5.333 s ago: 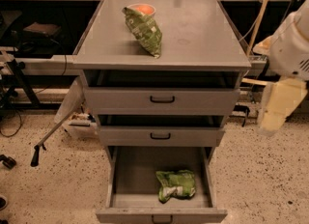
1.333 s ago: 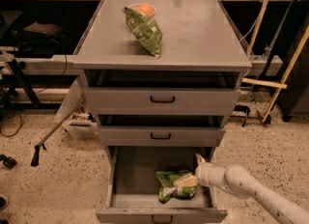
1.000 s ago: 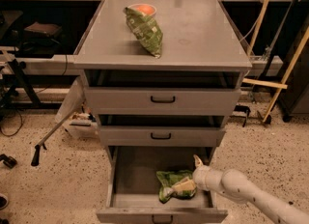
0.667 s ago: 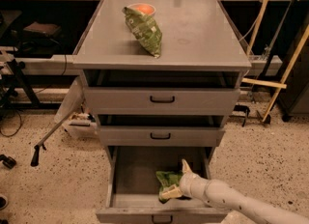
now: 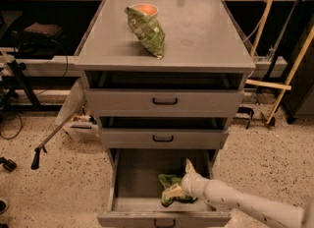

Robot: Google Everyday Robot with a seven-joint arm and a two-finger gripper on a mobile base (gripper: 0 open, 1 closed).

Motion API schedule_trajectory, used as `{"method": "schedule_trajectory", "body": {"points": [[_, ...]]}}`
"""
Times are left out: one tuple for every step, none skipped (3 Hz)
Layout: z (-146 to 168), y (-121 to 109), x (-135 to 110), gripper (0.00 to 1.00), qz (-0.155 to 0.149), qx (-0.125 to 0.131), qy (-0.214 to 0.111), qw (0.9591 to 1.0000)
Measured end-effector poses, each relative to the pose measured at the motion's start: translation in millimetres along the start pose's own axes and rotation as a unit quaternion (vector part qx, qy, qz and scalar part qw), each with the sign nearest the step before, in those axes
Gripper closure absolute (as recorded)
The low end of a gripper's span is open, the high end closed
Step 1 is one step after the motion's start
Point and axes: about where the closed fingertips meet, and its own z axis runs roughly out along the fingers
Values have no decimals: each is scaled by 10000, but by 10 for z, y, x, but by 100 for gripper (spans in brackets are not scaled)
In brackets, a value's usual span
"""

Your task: Pick green rice chip bag from bottom drawer and place on counter

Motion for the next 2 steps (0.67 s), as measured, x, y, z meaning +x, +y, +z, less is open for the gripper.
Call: {"method": "schedule_trajectory", "body": {"points": [[223, -489, 127, 0, -139, 609, 546, 9966], [335, -636, 255, 0, -301, 852, 816, 9926]]}}
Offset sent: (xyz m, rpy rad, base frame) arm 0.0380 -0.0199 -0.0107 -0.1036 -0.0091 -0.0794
